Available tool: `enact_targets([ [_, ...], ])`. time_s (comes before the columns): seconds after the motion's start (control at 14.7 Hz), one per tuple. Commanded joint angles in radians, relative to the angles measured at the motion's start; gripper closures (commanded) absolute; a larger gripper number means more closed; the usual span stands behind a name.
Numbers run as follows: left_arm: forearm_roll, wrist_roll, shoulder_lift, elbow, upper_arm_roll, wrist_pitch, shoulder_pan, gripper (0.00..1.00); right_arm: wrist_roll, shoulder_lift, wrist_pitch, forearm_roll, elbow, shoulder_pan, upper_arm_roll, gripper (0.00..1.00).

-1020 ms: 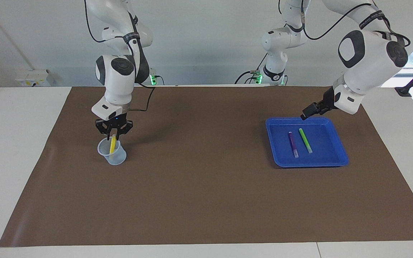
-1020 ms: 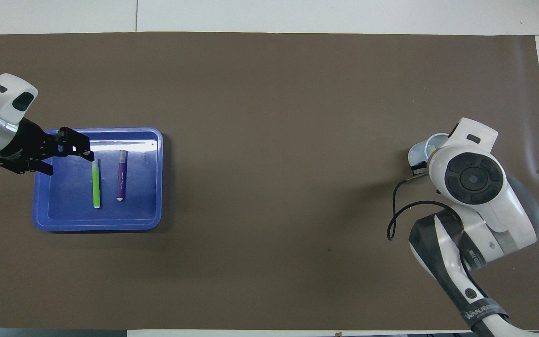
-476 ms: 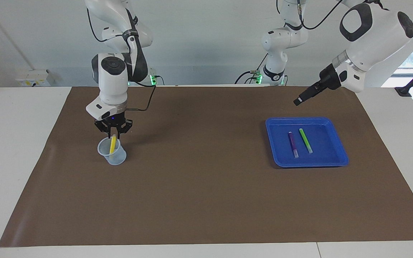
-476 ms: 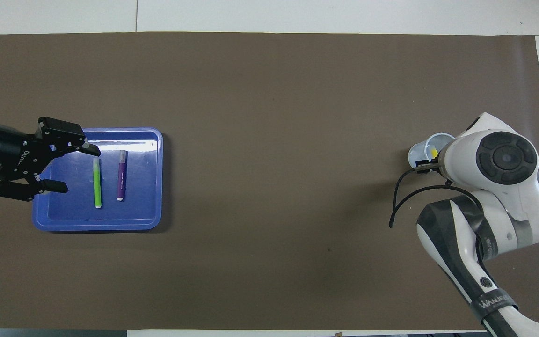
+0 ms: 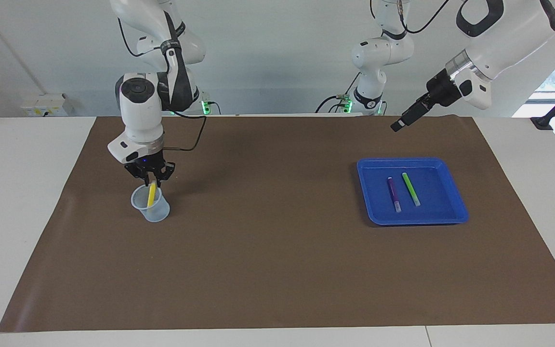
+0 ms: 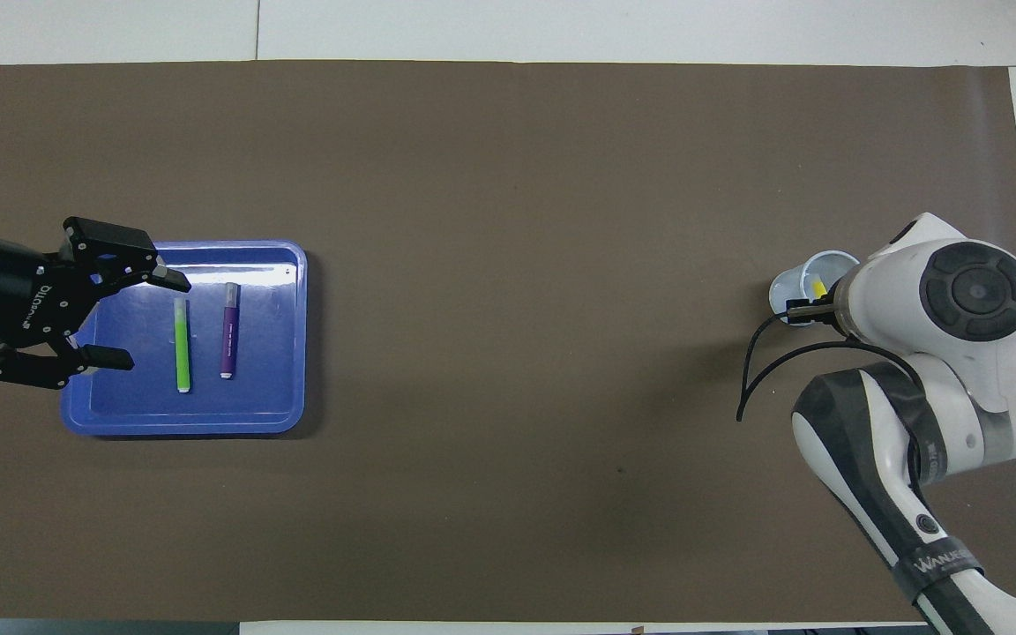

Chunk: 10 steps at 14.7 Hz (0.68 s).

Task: Right arm passes pens to left for tray arrangement
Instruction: 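Raise the left gripper while the right gripper grasps the yellow pen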

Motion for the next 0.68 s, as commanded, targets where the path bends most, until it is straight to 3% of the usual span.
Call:
enact_targets([
  [0.0, -0.031, -0.051, -0.041, -0.018, 0.007, -0.002, -0.007, 0.0, -0.013, 0.012, 0.012, 0.024, 0.012, -0.014, 0.005, 0.67],
  [0.14, -0.045, -0.062, -0.061, -0.033, 0.007, 0.002, -0.007, 0.0, -0.012, 0.012, 0.024, 0.026, 0.012, -0.014, 0.005, 1.0],
  [0.48, -0.045, -0.062, -0.067, -0.035, 0.007, 0.005, -0.007, 0.0, -0.012, 0.009, 0.02, 0.024, 0.024, -0.014, 0.005, 1.0],
  [0.61, -0.047, -0.07, -0.07, -0.035, 0.007, 0.007, -0.007, 0.0, -0.019, -0.008, -0.067, 0.026, 0.068, -0.012, 0.005, 1.0],
])
